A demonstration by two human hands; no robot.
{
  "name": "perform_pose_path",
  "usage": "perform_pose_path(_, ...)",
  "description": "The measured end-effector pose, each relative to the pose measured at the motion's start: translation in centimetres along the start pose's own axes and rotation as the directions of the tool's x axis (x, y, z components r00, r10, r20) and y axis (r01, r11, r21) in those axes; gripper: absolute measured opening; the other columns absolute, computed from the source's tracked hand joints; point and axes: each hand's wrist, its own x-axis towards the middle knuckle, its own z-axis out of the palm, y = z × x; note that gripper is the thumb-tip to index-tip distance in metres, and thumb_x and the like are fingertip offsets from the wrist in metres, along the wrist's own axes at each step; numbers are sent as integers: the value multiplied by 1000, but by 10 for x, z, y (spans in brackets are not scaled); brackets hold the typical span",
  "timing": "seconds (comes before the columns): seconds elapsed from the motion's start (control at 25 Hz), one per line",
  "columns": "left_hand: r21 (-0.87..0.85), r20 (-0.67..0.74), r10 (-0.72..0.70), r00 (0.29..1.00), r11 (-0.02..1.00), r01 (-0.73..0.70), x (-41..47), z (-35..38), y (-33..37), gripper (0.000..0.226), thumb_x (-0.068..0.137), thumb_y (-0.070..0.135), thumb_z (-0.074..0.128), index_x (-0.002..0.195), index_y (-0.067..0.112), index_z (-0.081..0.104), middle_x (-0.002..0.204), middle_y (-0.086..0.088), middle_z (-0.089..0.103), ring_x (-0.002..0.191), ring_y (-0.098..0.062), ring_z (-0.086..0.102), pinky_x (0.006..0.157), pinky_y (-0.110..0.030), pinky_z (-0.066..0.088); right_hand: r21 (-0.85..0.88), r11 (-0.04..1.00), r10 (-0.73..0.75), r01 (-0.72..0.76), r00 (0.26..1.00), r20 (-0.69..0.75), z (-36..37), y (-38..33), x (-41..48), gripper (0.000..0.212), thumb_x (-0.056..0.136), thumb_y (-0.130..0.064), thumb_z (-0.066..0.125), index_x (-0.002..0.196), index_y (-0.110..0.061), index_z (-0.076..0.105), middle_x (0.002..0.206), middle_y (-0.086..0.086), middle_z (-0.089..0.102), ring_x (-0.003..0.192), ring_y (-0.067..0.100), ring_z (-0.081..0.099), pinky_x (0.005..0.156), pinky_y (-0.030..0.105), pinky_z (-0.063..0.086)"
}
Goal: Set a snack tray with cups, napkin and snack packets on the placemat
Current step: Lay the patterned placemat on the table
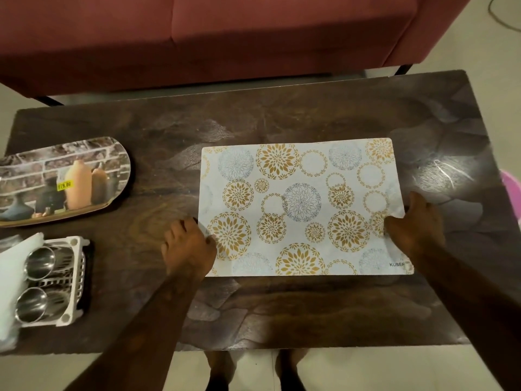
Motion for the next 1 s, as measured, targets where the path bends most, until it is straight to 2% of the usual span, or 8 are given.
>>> perform_pose_path(0.12,8,38,238,971,971,-238,-5,-4,7,89,86,55,63,157,23,21,158,-13,32,142,-35,36,112,-54,34,-315,928,-236,199,968,-81,3,-5,-17,88,84,-37,72,157,-23,27,162,14,36,148,43,39,112,65,38)
perform_pose_path(0.2,-11,135,371,919,928,-373,-10,-3,16,103,79,69,62,159,34,9,167,-7,15,152,-33,21,118,-56,28,-356,855,-385,376,922,48,8,-12,-24,96,88,-49,70,165,-29,16,173,7,20,159,36,25,116,64,33)
perform_pose_path(0.32,11,252,430,867,895,-447,-16,10,25,114,74,73,65,159,41,-3,171,-3,-9,158,-30,-3,122,-56,20,-352,810,-390,469,879,275,22,-15,-28,106,87,-64,67,168,-32,6,177,-2,0,165,29,4,122,60,31)
perform_pose_path(0.44,33,258,404,877,904,-426,-17,20,27,114,77,67,69,158,42,-7,170,-2,-18,158,-30,-12,122,-56,21,-420,773,-361,475,875,323,33,-10,-25,109,87,-70,62,168,-33,1,177,-5,-11,165,27,-6,123,60,29)
perform_pose_path(0.64,37,290,394,872,906,-421,-17,19,29,111,79,66,67,158,41,-6,170,-2,-18,158,-30,-11,122,-55,20,-432,777,-335,458,881,333,33,-10,-24,109,88,-69,63,167,-32,-2,176,-3,-14,165,28,-7,124,59,25)
perform_pose_path(0.8,1,252,405,879,908,-418,-11,-4,23,98,86,63,61,160,37,1,172,-1,-7,159,-28,-1,124,-51,19,-417,782,-396,463,886,242,29,-32,-35,98,89,-59,66,167,-29,14,177,1,6,164,29,11,126,58,27)
perform_pose_path(0.88,-30,202,395,896,917,-397,-7,-20,13,88,90,55,59,160,33,10,171,-1,4,158,-27,9,123,-49,24,-364,798,-437,481,877,200,30,-55,-44,89,91,-52,67,165,-28,24,175,2,17,162,29,22,124,57,30)
perform_pose_path(1.0,-202,130,295,947,943,-266,10,-45,-5,61,96,38,58,151,21,38,155,-5,39,140,-25,42,114,-43,39,-303,820,-443,486,873,202,40,-101,-57,73,93,-43,65,158,-29,36,166,3,38,150,29,43,118,53,38)
